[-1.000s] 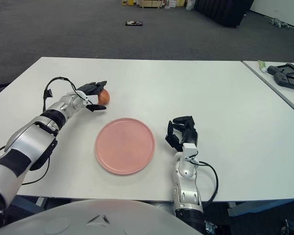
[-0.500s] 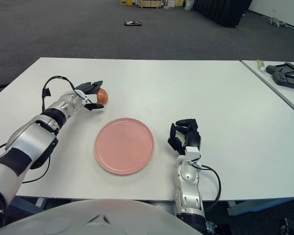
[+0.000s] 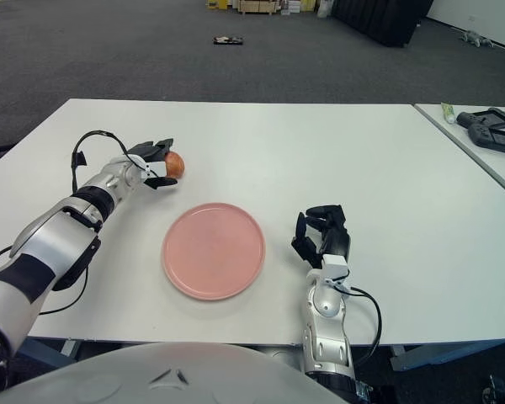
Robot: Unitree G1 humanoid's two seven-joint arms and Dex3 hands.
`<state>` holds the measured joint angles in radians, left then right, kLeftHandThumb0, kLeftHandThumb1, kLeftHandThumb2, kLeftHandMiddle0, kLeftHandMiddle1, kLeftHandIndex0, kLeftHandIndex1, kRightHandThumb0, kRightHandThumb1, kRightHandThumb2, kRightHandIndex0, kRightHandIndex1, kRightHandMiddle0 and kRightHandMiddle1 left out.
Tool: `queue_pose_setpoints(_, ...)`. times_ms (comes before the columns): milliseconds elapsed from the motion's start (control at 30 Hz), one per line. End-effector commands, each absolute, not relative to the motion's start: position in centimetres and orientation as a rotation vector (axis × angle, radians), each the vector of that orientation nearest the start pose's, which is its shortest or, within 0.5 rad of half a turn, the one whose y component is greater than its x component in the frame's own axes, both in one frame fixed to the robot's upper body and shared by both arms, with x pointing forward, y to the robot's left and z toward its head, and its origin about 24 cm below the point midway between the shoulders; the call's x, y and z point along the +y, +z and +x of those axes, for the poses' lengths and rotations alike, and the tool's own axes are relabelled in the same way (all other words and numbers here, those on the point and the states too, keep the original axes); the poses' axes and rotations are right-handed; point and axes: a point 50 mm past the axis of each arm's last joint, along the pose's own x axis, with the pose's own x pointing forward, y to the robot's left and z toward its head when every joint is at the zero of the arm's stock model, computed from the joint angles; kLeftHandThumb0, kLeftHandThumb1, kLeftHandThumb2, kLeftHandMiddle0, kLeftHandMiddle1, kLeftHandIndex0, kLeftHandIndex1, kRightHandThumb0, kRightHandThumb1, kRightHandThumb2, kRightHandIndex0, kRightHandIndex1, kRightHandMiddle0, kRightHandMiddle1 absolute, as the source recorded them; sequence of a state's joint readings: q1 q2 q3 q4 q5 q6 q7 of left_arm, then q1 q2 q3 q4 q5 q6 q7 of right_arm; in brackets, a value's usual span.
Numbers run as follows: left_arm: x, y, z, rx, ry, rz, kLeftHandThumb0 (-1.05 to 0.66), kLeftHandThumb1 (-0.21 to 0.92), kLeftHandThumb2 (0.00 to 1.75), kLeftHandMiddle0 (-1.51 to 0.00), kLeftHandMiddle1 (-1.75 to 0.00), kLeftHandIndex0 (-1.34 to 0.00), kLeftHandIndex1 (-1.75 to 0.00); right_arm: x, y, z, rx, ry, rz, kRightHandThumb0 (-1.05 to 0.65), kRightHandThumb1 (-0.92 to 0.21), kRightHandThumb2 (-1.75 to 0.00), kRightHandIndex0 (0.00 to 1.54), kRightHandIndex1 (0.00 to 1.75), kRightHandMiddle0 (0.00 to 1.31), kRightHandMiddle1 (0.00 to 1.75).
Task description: Put the apple into the plate.
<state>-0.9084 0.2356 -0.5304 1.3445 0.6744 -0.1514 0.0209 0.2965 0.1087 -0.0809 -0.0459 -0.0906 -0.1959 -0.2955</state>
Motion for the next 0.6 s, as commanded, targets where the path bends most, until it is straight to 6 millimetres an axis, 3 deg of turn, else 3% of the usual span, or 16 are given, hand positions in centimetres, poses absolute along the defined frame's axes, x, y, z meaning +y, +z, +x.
queue_pose_setpoints(0, 15.03, 0.83, 36.03, 0.305, -0.488, 1.383, -0.89, 0.72, 0.61, -0.02, -0.17, 0.00, -0.31, -17.93, 1.17, 18.59, 0.031, -0.473, 0.000, -0.37, -0.72, -0.81, 0.57, 1.33, 0.31, 1.75)
queue_pose_setpoints(400, 15.14, 0.40, 35.68, 0.180, -0.415, 1.633, -0.83, 0.64, 0.69, 0.00, -0.75, 0.00, -0.72, -17.87, 1.29, 18.45, 0.031, -0.477, 0.004, -0.38, -0.70, -0.83, 0.58, 1.33, 0.32, 1.75)
queue_pose_setpoints(567, 15.12, 0.14, 35.48, 0.150, -0.403, 1.731, -0.78, 0.56, 0.77, 0.00, -0.94, 0.00, -0.73, -17.79, 1.38, 18.38, 0.025, -0.476, 0.007, -0.38, -0.70, -0.83, 0.58, 1.33, 0.32, 1.75)
